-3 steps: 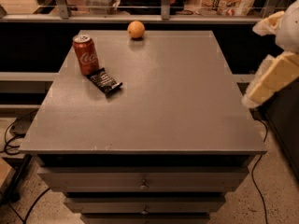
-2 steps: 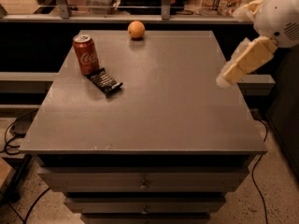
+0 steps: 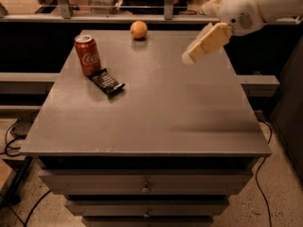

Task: Pick orange

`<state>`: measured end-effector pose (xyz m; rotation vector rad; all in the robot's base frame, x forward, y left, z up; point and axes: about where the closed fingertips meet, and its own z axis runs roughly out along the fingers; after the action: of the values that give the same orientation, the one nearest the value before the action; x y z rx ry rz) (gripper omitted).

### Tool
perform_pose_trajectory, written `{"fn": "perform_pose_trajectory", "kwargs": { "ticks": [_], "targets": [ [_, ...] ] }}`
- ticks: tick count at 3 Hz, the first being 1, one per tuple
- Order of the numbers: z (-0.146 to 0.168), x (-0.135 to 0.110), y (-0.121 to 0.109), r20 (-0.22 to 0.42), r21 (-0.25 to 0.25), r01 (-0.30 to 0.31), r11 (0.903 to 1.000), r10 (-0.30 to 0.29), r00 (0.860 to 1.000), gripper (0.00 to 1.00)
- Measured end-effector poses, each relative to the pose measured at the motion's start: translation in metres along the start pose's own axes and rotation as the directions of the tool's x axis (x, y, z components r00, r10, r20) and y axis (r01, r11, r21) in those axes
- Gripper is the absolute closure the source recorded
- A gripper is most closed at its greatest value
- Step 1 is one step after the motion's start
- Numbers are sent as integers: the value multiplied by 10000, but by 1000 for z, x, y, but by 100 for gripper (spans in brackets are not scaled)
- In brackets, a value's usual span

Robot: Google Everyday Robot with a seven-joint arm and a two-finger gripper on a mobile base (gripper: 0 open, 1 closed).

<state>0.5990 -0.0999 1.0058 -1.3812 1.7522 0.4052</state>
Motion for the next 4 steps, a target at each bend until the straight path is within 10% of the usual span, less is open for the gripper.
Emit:
{"fn": "perform_pose_trajectory", "kwargs": {
  "ticks": [2, 4],
  "targets": [
    [46, -11, -30, 531, -237, -430, 9988, 442, 9976, 0],
    [98, -27, -66, 1413, 722, -947, 9929, 838, 9864, 0]
  ]
}}
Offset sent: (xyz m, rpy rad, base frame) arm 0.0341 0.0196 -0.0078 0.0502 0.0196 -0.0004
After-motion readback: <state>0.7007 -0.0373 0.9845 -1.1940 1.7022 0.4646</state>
